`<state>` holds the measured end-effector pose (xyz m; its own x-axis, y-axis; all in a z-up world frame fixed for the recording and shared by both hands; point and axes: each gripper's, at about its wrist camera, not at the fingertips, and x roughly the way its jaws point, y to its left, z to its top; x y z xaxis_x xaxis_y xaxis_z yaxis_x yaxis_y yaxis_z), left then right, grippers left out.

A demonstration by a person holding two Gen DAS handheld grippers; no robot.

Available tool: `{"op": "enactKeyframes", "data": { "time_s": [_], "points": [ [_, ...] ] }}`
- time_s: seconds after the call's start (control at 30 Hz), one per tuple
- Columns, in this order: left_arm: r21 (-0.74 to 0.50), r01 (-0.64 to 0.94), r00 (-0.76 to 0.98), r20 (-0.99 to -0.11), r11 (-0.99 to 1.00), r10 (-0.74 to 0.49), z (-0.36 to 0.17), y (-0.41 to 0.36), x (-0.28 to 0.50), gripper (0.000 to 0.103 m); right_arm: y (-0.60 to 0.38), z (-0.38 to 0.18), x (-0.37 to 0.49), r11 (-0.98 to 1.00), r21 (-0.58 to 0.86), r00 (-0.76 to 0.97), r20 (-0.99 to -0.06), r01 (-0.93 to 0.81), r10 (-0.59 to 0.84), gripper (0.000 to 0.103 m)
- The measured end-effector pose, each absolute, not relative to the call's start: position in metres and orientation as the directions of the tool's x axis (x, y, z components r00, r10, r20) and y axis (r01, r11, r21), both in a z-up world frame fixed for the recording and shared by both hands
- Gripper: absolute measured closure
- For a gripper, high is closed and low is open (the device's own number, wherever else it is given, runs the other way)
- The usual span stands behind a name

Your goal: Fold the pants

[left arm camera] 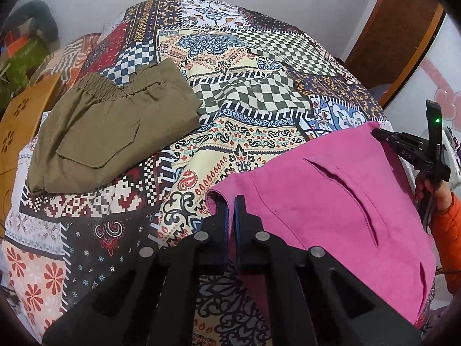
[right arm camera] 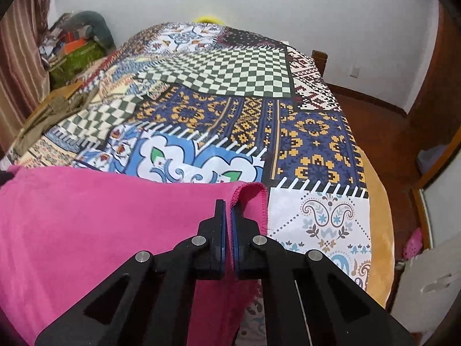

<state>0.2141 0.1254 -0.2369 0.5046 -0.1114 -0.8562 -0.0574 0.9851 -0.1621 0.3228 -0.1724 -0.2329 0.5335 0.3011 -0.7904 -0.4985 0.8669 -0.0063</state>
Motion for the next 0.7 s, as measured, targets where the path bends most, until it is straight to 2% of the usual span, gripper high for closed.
{"op": "enactKeyframes", "data": {
  "time_s": [0.17, 0.3, 0.4, 0.47, 0.5, 0.53, 0.67, 0.7],
  "points": [
    [-0.158, -0.065, 0.498, -0.861, 0.985, -0.105, -0.237, 0.127, 0.213, 0.098, -0.177, -0.239, 0.328, 0.877, -0.015, 0.528, -0.804, -0.480, 0.275, 0.100],
    [-0.140, -0.072, 0.484, -0.871, 0.987, -0.088, -0.230, 0.126, 0.209, 0.094, -0.184, -0.239, 0.333, 0.884, 0.046, 0.480, -0.826, -0.465, 0.296, 0.099],
    [-0.128, -0.074, 0.491, -0.868, 0.989, -0.076, -0.220, 0.127, 0.202, 0.093, -0.193, -0.230, 0.333, 0.896, 0.086, 0.459, -0.836, -0.435, 0.302, 0.091],
    [-0.123, -0.086, 0.504, -0.862, 0.989, -0.064, -0.211, 0.129, 0.199, 0.093, -0.197, -0.223, 0.329, 0.899, 0.093, 0.469, -0.827, -0.428, 0.309, 0.080],
    [-0.129, -0.095, 0.515, -0.855, 0.987, -0.062, -0.206, 0.131, 0.199, 0.093, -0.198, -0.217, 0.326, 0.898, 0.102, 0.478, -0.818, -0.428, 0.321, 0.069],
    [-0.137, -0.101, 0.525, -0.848, 0.985, -0.064, -0.201, 0.133, 0.199, 0.093, -0.198, -0.212, 0.323, 0.895, 0.109, 0.488, -0.806, -0.432, 0.334, 0.065],
    [-0.159, -0.095, 0.555, -0.828, 0.983, -0.081, -0.184, 0.129, 0.207, 0.092, -0.188, -0.193, 0.311, 0.869, 0.115, 0.501, -0.778, -0.481, 0.380, 0.065],
    [-0.168, -0.086, 0.552, -0.828, 0.982, -0.094, -0.184, 0.126, 0.211, 0.089, -0.182, -0.191, 0.309, 0.858, 0.117, 0.496, -0.773, -0.500, 0.395, 0.065]
  ]
}}
